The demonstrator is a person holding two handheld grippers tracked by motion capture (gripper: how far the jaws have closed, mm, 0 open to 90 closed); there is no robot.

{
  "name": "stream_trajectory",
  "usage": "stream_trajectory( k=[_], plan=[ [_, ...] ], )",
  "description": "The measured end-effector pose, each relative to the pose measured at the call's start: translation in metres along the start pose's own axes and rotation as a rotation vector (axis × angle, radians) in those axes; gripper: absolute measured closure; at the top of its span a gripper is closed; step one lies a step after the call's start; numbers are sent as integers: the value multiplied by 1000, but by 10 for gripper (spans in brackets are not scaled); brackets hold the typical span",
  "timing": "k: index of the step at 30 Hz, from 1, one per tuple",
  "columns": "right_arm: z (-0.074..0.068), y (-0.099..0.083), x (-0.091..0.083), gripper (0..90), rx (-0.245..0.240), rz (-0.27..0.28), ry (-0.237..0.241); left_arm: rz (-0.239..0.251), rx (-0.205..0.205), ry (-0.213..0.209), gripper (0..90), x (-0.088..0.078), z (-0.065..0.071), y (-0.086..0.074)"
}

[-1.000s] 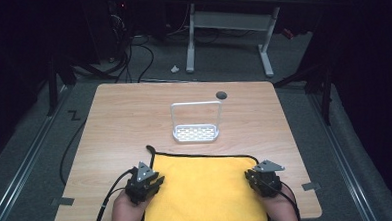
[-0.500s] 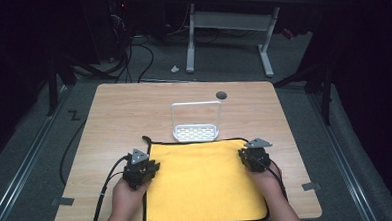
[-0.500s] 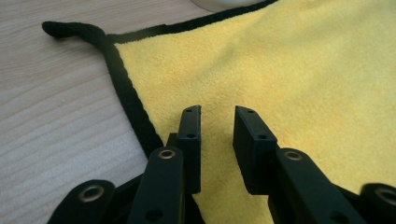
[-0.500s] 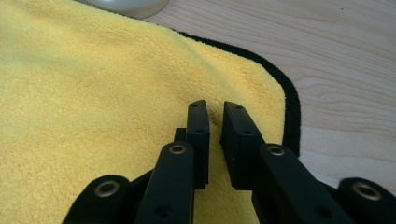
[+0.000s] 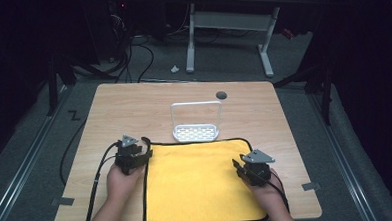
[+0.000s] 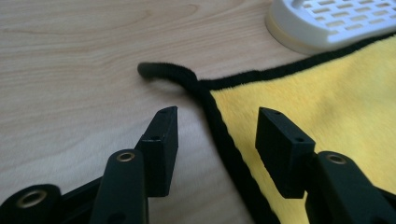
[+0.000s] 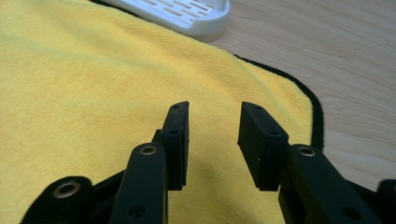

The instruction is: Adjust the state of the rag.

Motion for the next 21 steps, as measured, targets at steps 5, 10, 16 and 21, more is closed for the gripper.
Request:
stream_trajectory(
  k=[5,10,16,21],
  plan=[
    [-16,4,-1,609,-27,16,34,2,20,19,494,14,9,5],
    [-35,11,0,585,-67,33,73,-1,111,65,622,18,23,3],
    [-56,18,-2,544,-95,55,115,14,111,11,804,17,26,1],
    [-81,28,-2,516,-85,86,165,17,-101,-97,813,15,11,1]
  ],
)
Point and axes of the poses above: each handheld gripper's, and its own axes: x roughly forward along the jaws, y roughly out of its top, z roughly to its right, the point moved 5 cm from there along x, roughly forward along the jaws, and after that the axes turned 14 degrees about z, right-handed, at the moved point
